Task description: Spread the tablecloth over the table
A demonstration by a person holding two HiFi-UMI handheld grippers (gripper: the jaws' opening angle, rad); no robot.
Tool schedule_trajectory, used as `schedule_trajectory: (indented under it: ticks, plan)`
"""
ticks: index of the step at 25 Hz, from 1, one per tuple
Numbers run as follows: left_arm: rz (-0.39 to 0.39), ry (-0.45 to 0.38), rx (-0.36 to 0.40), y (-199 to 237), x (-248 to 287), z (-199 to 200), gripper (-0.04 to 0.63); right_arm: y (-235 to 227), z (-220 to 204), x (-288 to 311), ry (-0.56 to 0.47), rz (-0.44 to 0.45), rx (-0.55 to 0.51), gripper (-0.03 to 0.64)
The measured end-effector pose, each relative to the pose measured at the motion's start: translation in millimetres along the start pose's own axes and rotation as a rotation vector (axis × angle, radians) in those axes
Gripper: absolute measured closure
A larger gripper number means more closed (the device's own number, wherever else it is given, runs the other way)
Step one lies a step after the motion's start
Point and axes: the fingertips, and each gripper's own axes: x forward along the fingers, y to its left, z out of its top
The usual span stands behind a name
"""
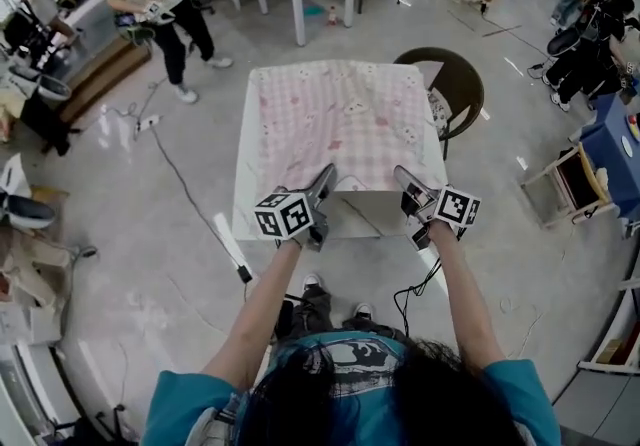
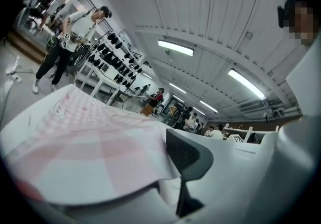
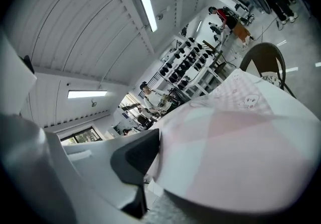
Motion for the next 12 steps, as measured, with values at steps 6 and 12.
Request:
schedule_trajectory:
  ticks: [6, 12]
  plan:
    - [0.069, 0.002, -0.143, -4, -8, -61, 0.531, -33, -34, -36, 0.075, -0.018, 0.110, 0.597]
    - [0.151, 0.063, -0.287, 20, -36, -111, 0.520, -46, -82, -37, 0.134, -0.061, 0.192, 0.597]
